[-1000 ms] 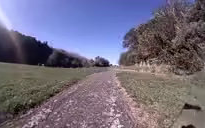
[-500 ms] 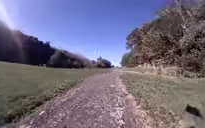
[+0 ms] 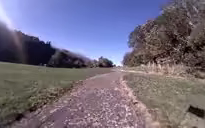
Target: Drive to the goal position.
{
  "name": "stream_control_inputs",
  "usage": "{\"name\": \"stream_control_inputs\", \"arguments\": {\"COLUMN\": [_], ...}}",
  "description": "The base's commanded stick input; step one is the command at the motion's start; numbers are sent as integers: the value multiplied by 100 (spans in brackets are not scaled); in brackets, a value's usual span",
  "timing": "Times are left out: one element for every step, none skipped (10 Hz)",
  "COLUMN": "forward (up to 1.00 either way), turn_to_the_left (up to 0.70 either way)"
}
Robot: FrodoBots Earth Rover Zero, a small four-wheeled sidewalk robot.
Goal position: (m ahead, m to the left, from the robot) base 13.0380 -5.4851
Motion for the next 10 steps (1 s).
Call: {"name": "stream_control_inputs", "arguments": {"forward": [100, 100, 100, 100, 100, 100, 100, 100, 100, 100], "turn_to_the_left": [-2, -2, -3, -4, -5, 0, 0, 0, 0, 0]}}
